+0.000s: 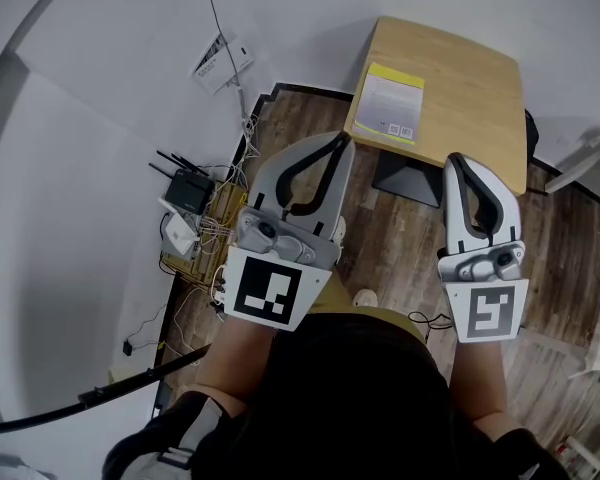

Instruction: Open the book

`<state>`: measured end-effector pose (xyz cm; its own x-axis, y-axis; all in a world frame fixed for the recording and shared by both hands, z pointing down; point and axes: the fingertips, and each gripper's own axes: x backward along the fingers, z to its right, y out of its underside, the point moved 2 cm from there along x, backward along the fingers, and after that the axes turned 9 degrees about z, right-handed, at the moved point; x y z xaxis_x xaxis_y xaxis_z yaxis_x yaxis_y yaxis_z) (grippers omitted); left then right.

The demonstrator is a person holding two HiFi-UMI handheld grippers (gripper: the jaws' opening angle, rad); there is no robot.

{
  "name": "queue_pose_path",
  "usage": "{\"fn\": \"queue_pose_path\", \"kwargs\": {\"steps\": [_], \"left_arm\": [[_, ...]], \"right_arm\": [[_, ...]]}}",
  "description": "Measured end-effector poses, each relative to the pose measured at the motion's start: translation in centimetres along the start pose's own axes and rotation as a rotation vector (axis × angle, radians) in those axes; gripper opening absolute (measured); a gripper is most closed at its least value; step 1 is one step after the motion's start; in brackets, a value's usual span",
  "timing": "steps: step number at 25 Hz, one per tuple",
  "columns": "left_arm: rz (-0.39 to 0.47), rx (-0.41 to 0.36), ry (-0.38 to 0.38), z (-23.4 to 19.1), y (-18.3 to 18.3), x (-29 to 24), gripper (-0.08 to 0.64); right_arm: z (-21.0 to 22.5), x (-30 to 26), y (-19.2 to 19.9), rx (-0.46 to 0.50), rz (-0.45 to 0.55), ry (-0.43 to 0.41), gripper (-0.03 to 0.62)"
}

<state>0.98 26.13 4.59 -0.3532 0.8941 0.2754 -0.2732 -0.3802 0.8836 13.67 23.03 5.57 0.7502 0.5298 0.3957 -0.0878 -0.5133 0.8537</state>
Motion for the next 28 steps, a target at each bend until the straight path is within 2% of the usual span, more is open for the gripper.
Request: {"fn": "queue_pose_path", "kwargs": {"steps": [5,16,28], "left_arm": [[0.002,0.003,0.019,-2.3,2.2,-2.4,0.011],[0.02,0.071,0.096,-8.1,7.7,-9.4,0.011],[0.03,0.137,0.138,-13.6,12.4,-15.0,0.011]], "right_arm": [[0.6,-2.6,1.6,0.022,-0.019,0.001,0.029],[2.2,-10.1,6.2,0.062,-0.054,0.011,0.029],[4.1,-17.1,9.8,0.05,-0.081,0.053,0.029]]}}
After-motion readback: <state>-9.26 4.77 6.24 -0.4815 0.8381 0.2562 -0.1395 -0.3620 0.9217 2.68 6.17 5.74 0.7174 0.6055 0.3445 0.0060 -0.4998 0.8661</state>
